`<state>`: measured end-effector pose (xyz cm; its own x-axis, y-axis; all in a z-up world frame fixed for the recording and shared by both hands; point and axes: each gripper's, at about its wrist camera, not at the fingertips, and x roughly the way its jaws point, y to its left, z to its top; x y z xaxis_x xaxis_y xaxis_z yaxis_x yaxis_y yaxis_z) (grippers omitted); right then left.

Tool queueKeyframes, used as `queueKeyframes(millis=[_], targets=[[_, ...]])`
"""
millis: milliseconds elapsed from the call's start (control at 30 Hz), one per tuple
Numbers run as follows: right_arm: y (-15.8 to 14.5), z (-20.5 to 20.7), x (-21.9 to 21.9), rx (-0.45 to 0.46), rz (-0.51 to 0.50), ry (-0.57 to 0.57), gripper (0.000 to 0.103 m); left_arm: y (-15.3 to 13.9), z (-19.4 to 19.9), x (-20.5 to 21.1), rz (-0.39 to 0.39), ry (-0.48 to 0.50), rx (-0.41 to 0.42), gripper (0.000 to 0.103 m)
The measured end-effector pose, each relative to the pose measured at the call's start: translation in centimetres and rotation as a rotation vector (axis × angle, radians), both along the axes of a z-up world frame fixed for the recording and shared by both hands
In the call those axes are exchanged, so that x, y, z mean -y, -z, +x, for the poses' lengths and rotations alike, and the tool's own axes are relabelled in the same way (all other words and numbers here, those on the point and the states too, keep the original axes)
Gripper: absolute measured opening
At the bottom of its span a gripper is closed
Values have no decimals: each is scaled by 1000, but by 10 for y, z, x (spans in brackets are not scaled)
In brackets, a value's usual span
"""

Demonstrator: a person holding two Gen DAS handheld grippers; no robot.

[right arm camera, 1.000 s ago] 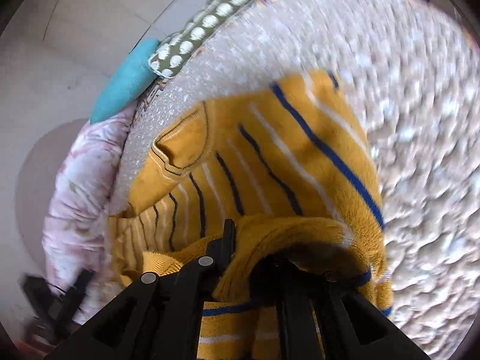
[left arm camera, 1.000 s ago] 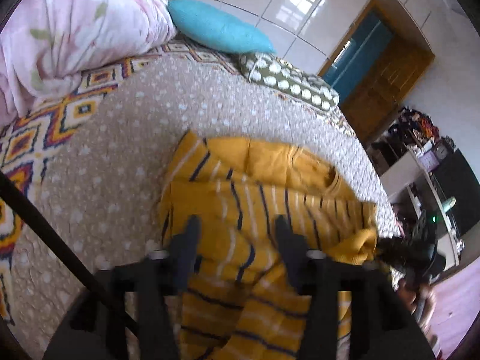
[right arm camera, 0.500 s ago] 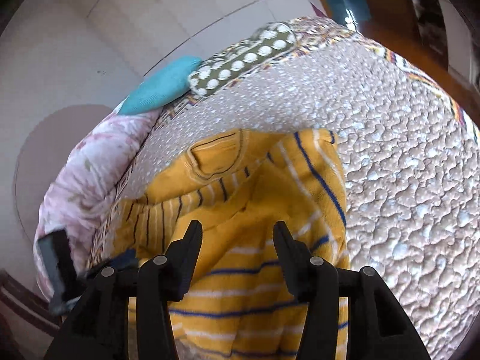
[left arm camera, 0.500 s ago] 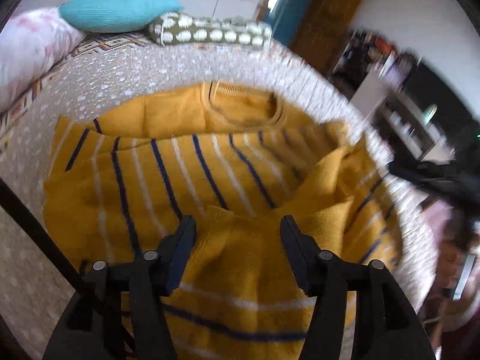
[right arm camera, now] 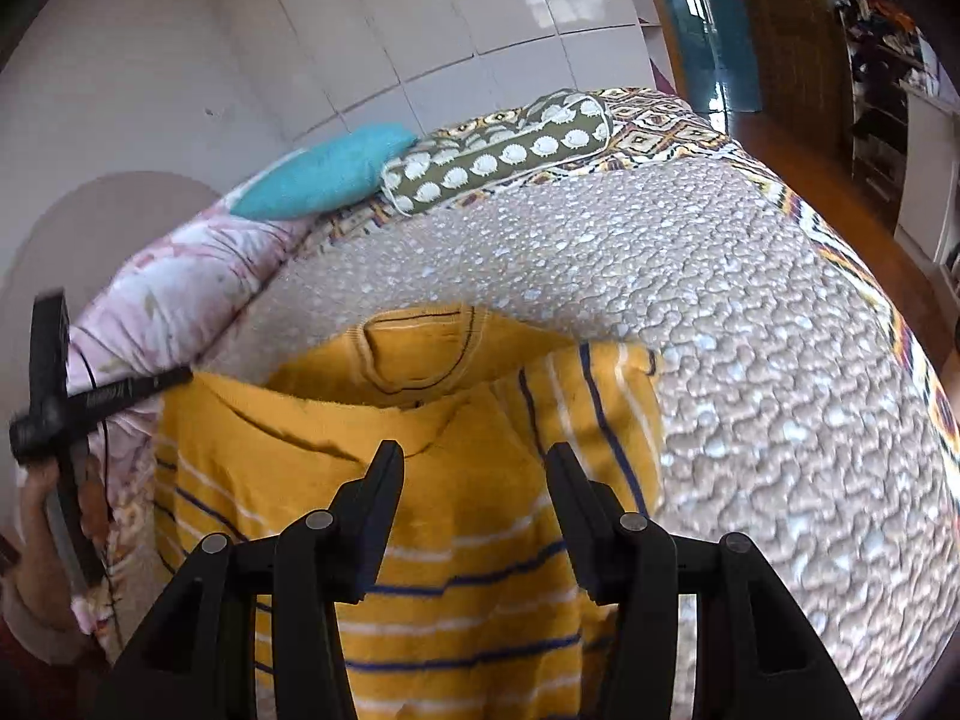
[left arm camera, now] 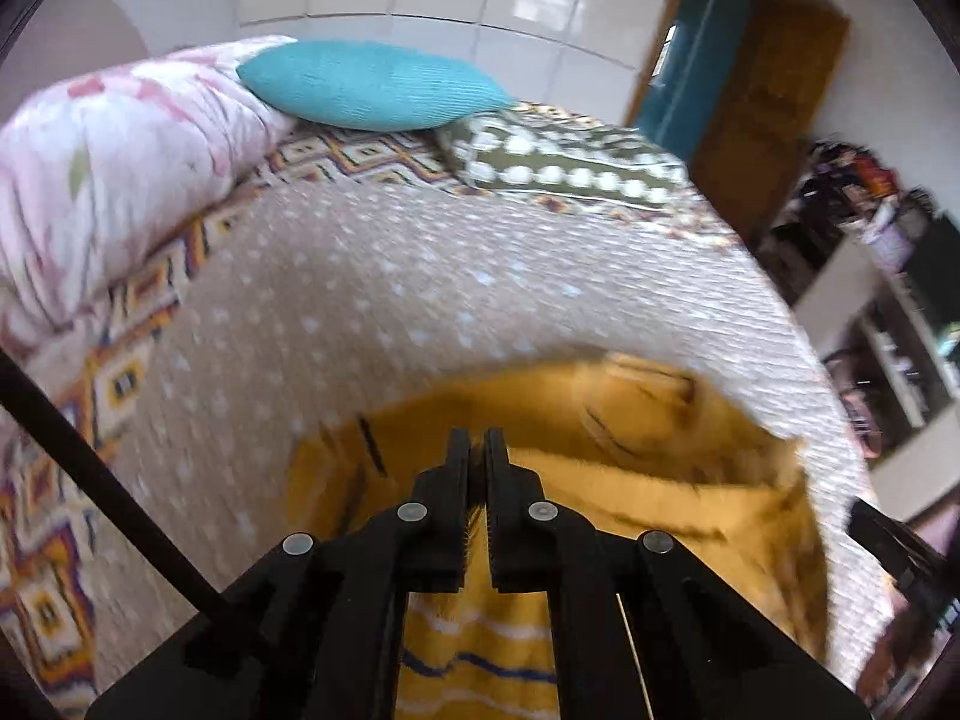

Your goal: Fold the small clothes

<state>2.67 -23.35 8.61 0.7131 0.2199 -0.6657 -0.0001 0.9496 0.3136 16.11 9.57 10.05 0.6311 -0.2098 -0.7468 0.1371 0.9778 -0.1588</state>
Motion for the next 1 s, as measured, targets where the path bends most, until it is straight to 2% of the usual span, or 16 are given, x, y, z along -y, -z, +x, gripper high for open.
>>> queueKeyframes(millis=[67,167,233,267,333,400,433,500,533,567,633,700,767,867,900,1000], targets=[[8,12,-7,-11,-24,-19,59,13,19,7,70,-32,-4,0],[24,35,-19,-49,-147,-21,62,38,36,6,88,-67,-50,0],[37,51,-19,-93,-208,2,55,53,43,1,90,-86,-76,0],[43,58,-16,-117,-231,25,43,58,44,-3,82,-93,-84,0],[59,74,-7,-188,-279,74,42,65,41,-11,64,-112,-93,0],[69,84,1,-230,-292,93,43,63,33,-24,12,-143,-90,2],[66,84,5,-221,-285,103,43,61,26,-31,-17,-147,-90,8],[51,75,10,-187,-320,159,43,51,8,-41,-55,-143,-77,29],[42,68,13,-165,-317,171,43,47,2,-44,-61,-145,-67,44],[34,60,16,-145,-296,170,44,38,-15,-51,-68,-149,-34,50],[15,35,25,-112,-230,156,45,28,-34,-56,-66,-137,-4,54],[5,12,30,-97,-168,128,53,22,-60,-59,-63,-103,5,59],[2,-14,32,-98,-112,87,55,22,-88,-62,-74,-76,7,62],[7,-33,15,-111,-137,38,55,32,-126,-68,-89,-66,15,68],[9,-35,9,-106,-162,29,55,40,-142,-69,-75,-81,25,71],[11,-28,-4,-95,-172,-11,55,66,-174,-72,3,-151,57,72]])
